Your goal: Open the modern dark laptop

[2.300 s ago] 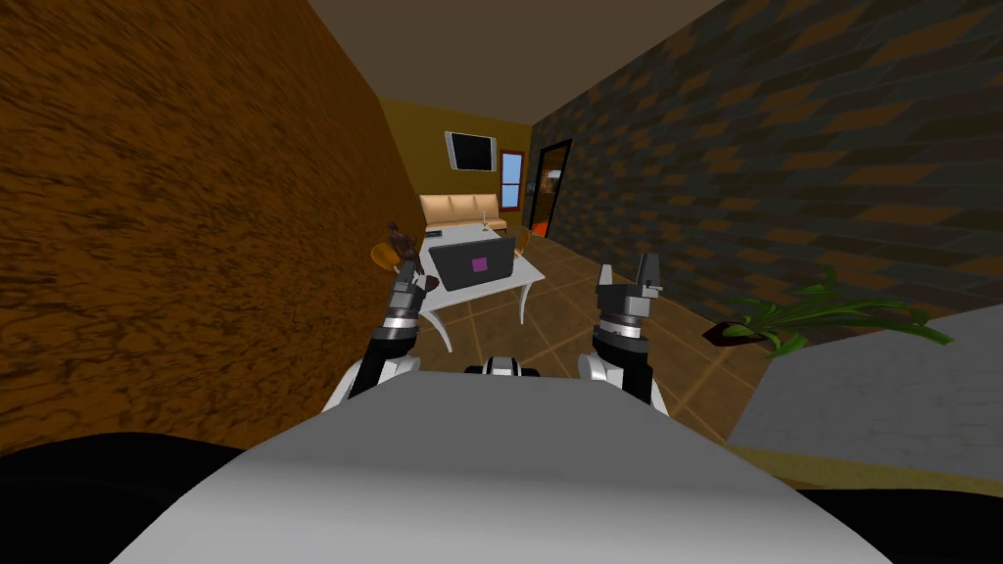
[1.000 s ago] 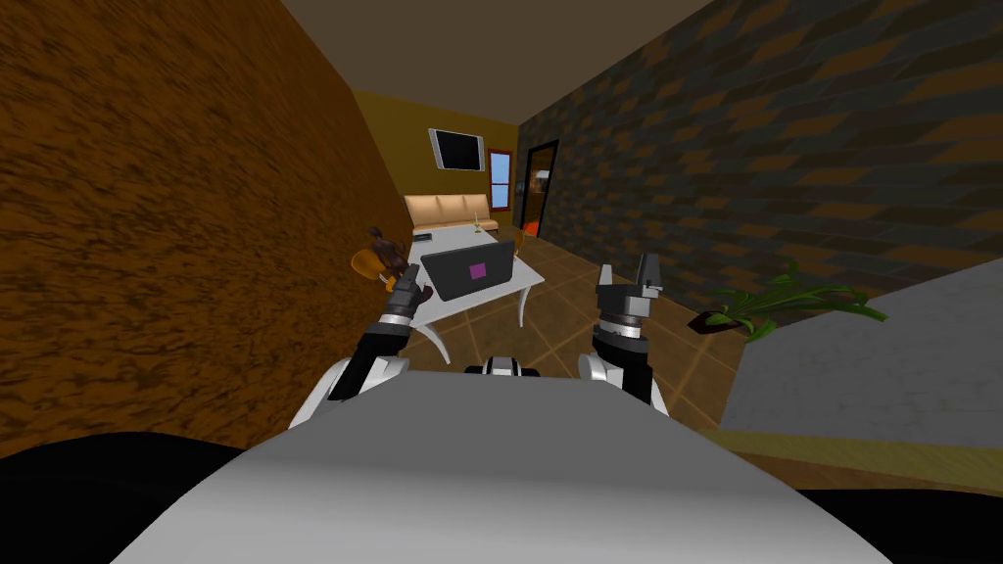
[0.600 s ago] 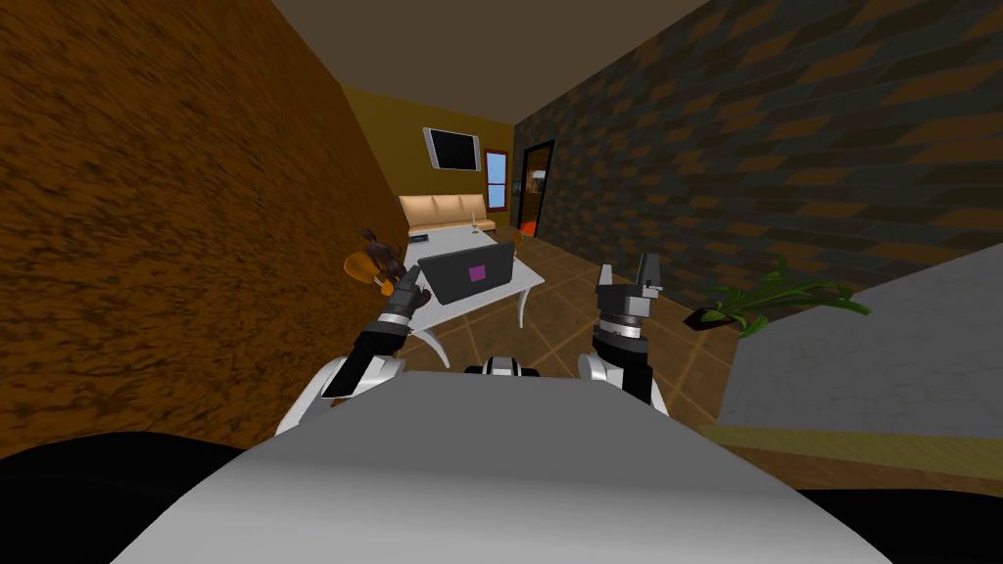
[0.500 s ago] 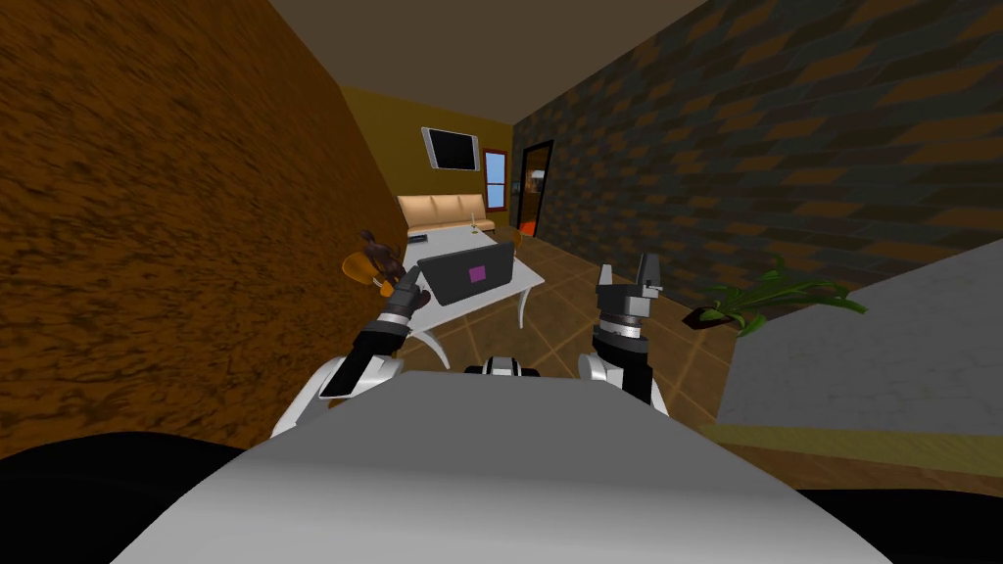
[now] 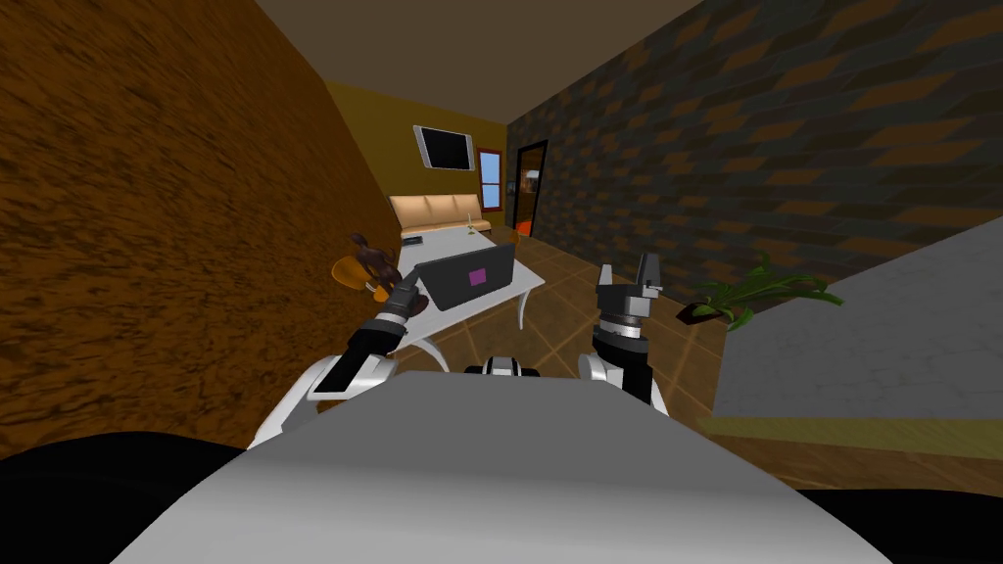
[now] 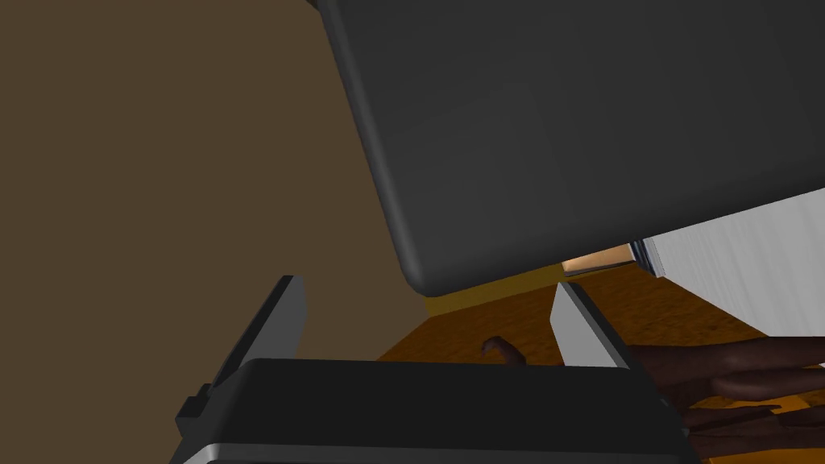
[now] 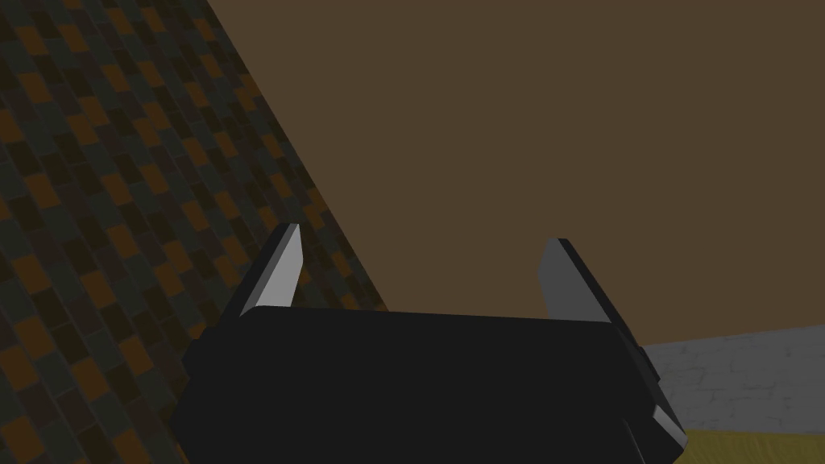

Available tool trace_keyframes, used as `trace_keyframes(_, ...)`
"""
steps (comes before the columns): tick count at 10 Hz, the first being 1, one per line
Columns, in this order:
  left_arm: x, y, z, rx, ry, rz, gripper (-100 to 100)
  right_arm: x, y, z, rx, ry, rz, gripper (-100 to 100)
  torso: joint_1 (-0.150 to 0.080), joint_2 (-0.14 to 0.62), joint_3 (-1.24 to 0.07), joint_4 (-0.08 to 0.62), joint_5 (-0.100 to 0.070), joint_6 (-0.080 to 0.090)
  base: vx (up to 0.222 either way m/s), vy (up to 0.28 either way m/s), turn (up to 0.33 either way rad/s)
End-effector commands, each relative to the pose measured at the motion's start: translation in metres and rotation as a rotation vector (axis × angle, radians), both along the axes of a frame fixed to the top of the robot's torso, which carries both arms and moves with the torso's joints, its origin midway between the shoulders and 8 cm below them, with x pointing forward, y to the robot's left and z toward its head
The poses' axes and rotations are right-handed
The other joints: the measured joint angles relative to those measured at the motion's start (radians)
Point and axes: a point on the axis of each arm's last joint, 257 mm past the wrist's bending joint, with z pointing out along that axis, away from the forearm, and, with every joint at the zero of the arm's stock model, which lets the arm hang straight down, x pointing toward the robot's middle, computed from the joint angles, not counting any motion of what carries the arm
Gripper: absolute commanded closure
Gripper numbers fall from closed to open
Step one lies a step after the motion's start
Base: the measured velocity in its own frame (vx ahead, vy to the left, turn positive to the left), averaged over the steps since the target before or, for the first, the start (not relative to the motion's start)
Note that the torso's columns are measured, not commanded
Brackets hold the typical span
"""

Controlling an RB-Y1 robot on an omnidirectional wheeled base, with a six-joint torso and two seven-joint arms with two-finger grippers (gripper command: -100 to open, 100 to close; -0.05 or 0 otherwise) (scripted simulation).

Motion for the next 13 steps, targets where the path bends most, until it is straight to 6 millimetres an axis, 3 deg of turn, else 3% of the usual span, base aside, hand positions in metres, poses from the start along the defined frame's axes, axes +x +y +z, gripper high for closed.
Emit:
trace_keyframes(1, 0.000, 0.006, -0.007, 0.018, 0.049, 0.020, -100, 0.000, 0.000, 0.000, 0.000, 0.000, 0.000, 0, 0.000, 0.000, 0.000, 0.000, 0.000, 0.000, 0.052, 0.052, -0.064)
trace_keyframes(8, -0.002, 0.013, -0.008, 0.040, 0.093, 0.040, -100, 0.000, 0.000, 0.000, 0.000, 0.000, 0.000, 0, 0.000, -0.004, -0.002, -0.001, 0.000, 0.000, 0.050, 0.039, -0.039)
trace_keyframes(9, -0.002, 0.013, -0.007, 0.040, 0.094, 0.041, 100, 0.000, 0.000, 0.000, 0.000, 0.000, 0.000, 0, 0.000, -0.002, -0.001, -0.001, 0.000, 0.000, 0.009, 0.004, 0.002)
trace_keyframes(13, 0.001, 0.024, -0.007, -0.016, 0.146, 0.050, 100, 0.000, 0.000, 0.000, 0.000, 0.000, 0.000, 0, 0.003, -0.004, -0.003, -0.002, 0.002, 0.001, 0.021, 0.022, -0.050)
